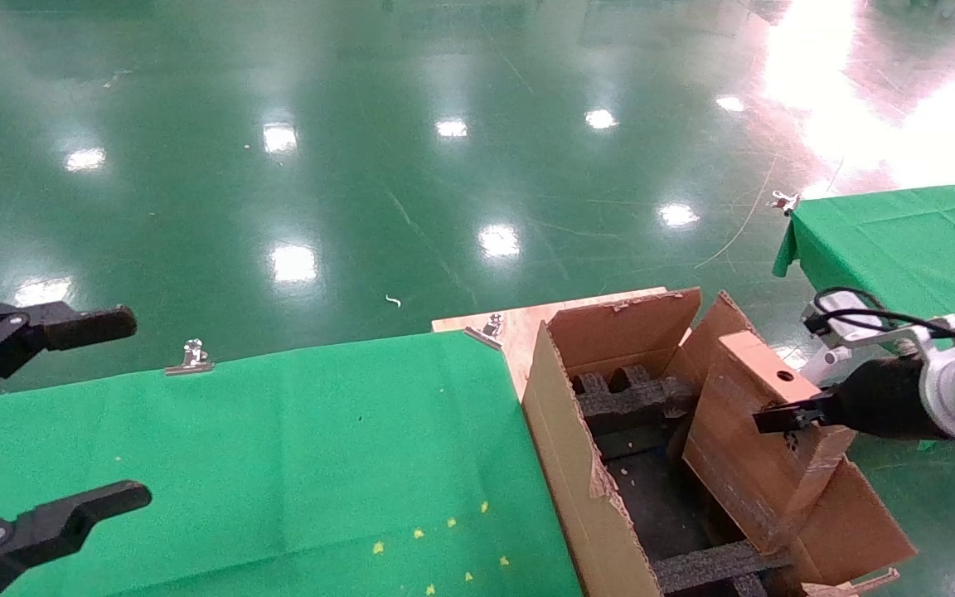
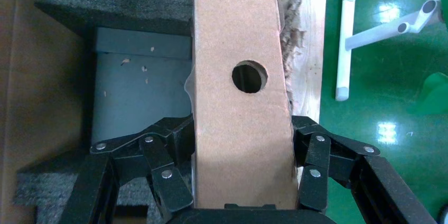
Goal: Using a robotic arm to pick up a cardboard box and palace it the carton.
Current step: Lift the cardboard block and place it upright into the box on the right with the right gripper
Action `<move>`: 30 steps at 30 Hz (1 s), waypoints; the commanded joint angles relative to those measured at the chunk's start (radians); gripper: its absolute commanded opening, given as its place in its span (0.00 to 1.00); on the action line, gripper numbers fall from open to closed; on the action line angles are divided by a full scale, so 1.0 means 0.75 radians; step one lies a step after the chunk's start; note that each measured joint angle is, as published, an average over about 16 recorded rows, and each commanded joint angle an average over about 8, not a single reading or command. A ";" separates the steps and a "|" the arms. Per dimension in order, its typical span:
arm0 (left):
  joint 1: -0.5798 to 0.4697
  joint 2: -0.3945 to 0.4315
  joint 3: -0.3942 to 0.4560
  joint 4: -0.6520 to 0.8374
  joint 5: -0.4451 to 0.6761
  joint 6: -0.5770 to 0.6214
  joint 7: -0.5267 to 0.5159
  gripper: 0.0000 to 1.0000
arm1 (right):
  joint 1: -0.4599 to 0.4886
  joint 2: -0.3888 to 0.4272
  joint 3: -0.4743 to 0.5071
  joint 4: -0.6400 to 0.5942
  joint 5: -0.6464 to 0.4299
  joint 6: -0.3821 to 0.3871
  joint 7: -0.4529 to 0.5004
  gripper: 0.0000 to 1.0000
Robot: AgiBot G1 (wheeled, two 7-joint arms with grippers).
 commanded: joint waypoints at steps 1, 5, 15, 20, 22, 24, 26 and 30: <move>0.000 0.000 0.000 0.000 0.000 0.000 0.000 1.00 | -0.024 -0.008 -0.012 -0.003 -0.012 0.036 0.009 0.00; 0.000 0.000 0.000 0.000 0.000 0.000 0.000 1.00 | -0.051 -0.026 -0.021 -0.009 -0.025 0.084 0.040 0.00; 0.000 0.000 0.000 0.000 0.000 0.000 0.000 1.00 | -0.033 -0.056 -0.003 -0.026 -0.053 0.121 0.081 0.00; 0.000 0.000 0.000 0.000 0.000 0.000 0.000 1.00 | -0.020 -0.064 0.004 -0.034 -0.064 0.121 0.088 0.00; 0.000 0.000 0.000 0.000 0.000 0.000 0.000 1.00 | -0.024 -0.067 0.002 -0.038 -0.066 0.123 0.092 0.00; 0.000 0.000 0.000 0.000 0.000 0.000 0.000 1.00 | -0.033 -0.069 -0.003 -0.041 -0.066 0.129 0.096 0.00; 0.000 0.000 0.000 0.000 0.000 0.000 0.000 1.00 | -0.048 -0.071 -0.009 -0.045 -0.066 0.139 0.102 0.00; 0.000 0.000 0.000 0.000 0.000 0.000 0.000 1.00 | -0.081 -0.074 -0.023 -0.052 -0.065 0.171 0.116 0.00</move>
